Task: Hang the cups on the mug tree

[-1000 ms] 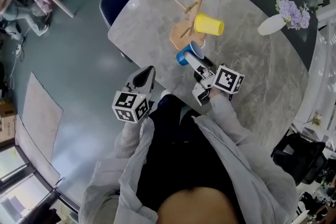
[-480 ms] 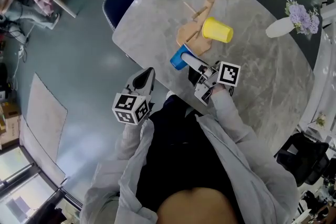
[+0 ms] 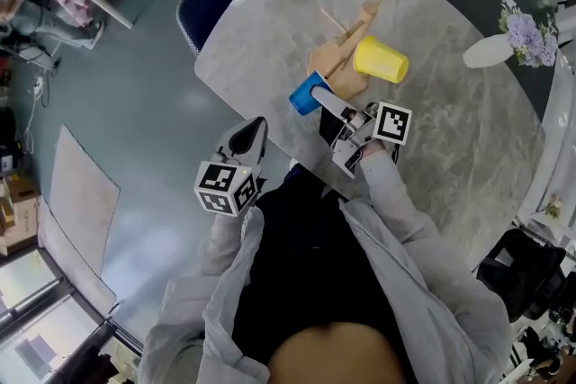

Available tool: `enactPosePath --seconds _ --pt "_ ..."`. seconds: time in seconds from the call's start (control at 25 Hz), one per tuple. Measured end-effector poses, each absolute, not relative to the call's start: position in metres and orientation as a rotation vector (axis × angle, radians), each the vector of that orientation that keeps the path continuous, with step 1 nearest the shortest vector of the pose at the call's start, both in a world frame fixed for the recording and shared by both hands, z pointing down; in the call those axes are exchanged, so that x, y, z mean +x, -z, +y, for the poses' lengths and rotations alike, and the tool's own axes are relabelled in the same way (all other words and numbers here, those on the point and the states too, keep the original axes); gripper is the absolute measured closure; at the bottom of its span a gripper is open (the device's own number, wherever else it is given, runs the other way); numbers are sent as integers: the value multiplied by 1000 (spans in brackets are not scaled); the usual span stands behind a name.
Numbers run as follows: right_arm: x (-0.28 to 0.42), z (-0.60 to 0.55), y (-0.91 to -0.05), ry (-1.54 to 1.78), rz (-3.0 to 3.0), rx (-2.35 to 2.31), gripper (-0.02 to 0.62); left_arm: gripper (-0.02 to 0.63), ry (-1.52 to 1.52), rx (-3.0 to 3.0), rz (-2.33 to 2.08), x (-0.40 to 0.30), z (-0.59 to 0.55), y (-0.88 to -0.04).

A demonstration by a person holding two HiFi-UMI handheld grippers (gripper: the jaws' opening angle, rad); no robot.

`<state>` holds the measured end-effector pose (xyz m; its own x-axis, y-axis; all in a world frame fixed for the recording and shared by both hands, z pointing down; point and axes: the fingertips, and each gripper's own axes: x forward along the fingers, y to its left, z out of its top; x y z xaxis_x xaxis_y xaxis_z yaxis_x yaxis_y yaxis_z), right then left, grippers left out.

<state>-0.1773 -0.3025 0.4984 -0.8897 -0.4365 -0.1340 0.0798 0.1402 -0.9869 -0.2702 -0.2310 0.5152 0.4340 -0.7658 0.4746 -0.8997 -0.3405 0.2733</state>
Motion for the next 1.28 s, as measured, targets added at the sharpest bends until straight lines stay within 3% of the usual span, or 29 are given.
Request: enactPosePath --seconds 0.68,0.8,0.92,1.28 --pt "-127 -346 -524 1801 1763 -501 282 603 -385 2177 -1377 -259 -240 -524" --pt "-121 -345 -531 1800 1779 -570 212 603 -389 2184 -1368 -256 -240 -523" --pt "-116 -337 -536 1792 1844 -632 182 603 -389 2199 -1354 -252 -241 -521" --pt "-86 -299 -527 1671 1993 -811 158 603 -365 2316 -1248 -228 -248 -506"
